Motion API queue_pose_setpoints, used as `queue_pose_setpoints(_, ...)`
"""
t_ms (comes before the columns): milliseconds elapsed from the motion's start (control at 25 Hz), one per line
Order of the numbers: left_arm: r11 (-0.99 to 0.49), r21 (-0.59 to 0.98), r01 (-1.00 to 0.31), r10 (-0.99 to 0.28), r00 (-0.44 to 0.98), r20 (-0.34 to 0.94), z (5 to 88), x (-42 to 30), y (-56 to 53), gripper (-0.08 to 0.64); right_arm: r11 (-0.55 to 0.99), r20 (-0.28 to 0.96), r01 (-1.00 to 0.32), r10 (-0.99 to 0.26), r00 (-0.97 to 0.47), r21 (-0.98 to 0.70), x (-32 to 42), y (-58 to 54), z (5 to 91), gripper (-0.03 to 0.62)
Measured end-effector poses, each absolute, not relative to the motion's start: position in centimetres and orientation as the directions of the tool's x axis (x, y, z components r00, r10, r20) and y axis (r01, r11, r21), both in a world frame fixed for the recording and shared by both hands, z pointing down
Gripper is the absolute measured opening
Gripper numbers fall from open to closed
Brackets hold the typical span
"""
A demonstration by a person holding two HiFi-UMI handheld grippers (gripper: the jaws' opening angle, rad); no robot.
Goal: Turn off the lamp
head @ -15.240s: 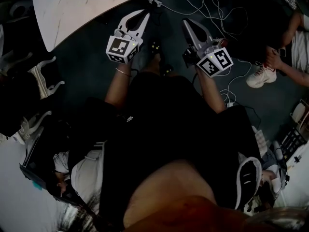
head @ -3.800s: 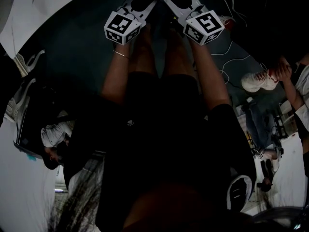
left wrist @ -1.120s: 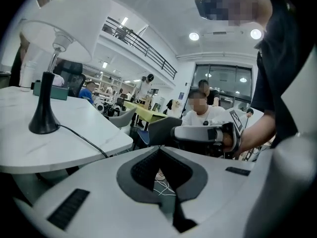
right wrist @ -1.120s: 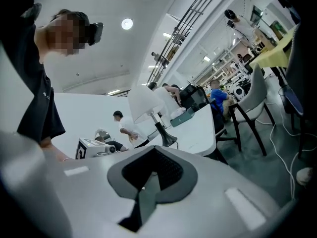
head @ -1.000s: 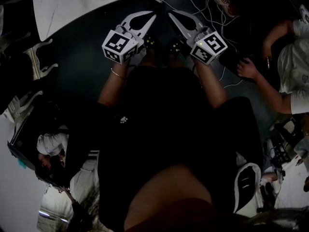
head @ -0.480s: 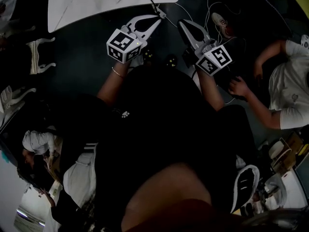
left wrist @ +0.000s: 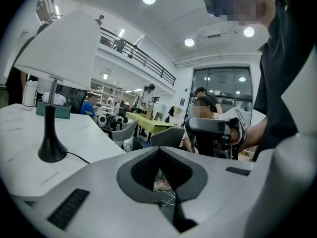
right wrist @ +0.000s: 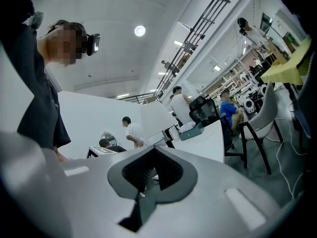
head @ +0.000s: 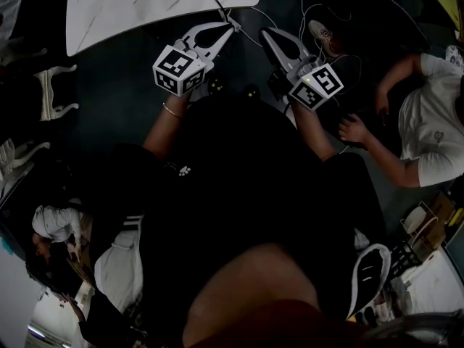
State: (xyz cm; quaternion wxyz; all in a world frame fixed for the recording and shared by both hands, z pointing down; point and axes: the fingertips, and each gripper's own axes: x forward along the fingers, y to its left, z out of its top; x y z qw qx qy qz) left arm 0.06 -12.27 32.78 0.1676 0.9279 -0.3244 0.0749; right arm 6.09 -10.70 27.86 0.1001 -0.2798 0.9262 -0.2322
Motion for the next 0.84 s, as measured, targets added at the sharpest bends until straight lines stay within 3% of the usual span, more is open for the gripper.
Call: queue_pose_setpoints(840, -0.751, 0.24, -0.615, -0.568, 0.788, 0.24, 31.7, 0.6, -12.7, 0.006, 0.719, -0.071, -0.492, -0.595, -0.8, -0.491, 6.7, -10.8, 26.8, 0.0)
